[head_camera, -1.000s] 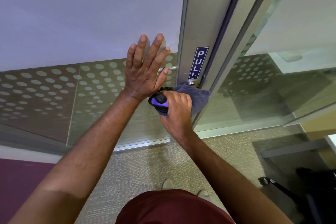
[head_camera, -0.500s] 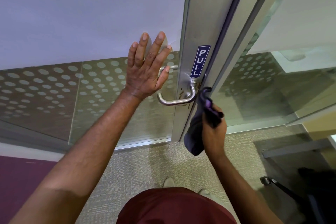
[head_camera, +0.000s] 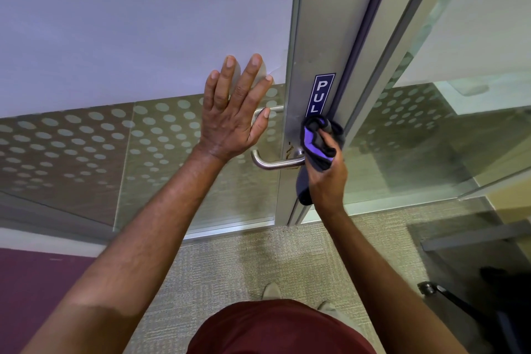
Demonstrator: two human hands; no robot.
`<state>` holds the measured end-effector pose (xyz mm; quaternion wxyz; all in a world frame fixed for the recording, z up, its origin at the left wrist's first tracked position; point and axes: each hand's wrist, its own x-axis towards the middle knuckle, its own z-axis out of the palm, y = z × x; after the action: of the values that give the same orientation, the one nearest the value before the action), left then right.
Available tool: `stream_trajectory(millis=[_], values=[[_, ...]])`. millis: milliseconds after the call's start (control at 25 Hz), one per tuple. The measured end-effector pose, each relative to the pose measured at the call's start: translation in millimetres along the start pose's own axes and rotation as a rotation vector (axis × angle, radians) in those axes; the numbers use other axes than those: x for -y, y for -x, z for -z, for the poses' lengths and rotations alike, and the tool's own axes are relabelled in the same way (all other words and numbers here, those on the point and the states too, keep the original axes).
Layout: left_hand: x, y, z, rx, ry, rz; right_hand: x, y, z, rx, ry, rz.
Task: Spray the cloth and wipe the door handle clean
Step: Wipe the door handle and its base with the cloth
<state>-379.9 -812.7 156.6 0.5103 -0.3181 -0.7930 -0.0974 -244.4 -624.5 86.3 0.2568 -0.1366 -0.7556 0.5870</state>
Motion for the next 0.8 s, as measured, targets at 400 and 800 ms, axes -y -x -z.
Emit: stream_trajectory(millis=[400,800], values=[[2,2,-5,-0.011,-0.008,-0.025,-46,8,2,0.080,-0.040,-0.149],[1,3,-6,-0.010,-0.090,-0.023,-57,18,-9,-0.037,-0.198,-0.465]])
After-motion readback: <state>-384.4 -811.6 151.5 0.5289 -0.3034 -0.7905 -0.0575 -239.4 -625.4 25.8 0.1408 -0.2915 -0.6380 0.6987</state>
